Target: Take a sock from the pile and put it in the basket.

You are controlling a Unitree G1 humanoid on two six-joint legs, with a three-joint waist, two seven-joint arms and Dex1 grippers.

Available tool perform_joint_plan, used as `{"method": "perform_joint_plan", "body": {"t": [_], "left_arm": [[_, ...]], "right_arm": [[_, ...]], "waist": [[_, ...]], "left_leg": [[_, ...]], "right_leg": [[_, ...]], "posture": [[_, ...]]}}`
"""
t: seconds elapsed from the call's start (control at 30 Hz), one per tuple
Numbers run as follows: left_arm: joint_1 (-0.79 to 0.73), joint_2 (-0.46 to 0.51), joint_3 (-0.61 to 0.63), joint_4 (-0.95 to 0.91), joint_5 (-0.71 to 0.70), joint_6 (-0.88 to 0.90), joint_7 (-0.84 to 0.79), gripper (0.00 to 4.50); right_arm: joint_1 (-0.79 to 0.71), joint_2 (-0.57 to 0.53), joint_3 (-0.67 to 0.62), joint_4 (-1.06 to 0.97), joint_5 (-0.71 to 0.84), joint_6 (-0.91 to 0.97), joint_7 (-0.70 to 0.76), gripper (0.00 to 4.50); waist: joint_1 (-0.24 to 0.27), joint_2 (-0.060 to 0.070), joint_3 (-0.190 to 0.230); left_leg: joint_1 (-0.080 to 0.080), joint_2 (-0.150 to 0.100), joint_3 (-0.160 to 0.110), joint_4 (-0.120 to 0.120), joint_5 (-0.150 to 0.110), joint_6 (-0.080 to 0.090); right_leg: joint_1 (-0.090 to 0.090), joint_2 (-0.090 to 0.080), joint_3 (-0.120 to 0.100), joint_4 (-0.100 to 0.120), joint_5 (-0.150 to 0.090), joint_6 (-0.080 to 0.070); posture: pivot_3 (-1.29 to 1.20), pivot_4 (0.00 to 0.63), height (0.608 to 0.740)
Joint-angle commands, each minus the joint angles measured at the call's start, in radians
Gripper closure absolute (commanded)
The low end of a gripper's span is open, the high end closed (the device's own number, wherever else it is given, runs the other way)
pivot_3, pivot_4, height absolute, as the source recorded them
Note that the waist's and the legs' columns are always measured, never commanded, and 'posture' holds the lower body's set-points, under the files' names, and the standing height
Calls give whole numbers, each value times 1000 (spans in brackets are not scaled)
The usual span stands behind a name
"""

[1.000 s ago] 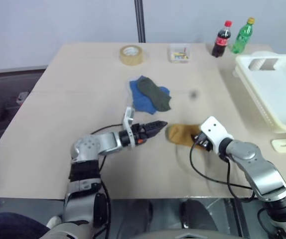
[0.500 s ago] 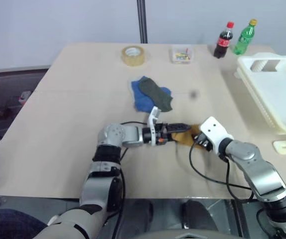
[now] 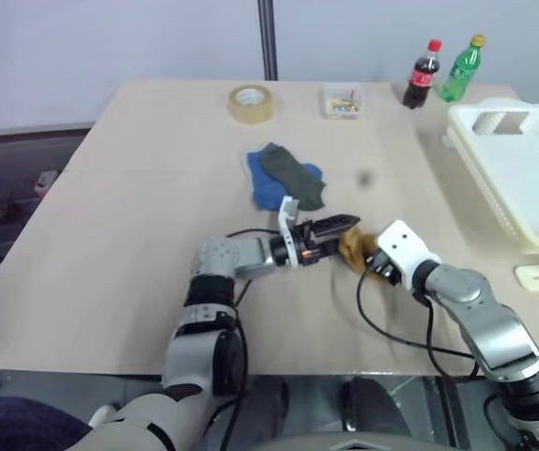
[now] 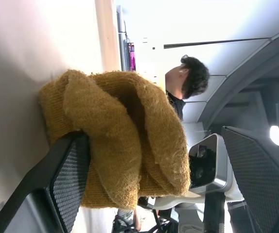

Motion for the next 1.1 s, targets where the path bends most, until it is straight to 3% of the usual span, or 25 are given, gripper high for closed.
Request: {"method": "perform_joint_plan", "body": {"t": [0.03,0.67,1.1], "left_arm": [[-11,-30,14,-9,-27,-9,-17,37],[-45,-63,50,-50,-80,-16,-58,37],[-58,-98,-55,8,4,-49,-80,37]], "right_arm": [[-3,-8,-4,0,-9,8,6,1954],[-2,-25,16,5,-30,-40,31,1954],[-11,-22,-2,-20,-43,-78,54,1954]], "waist": [[-1,0,0],[-3,0,1],[-4,0,2]], "left_leg": [[0,0,0,0,0,0],[-5,0,1,-1,0,-1],[-5,0,1,-1,0,-1]], "right_leg": [[0,0,0,0,0,0],[-5,0,1,1,0,0],[-6,1,1,1,0,0]], "posture": [[0,150,738],[0,150,738],[0,150,738]]}}
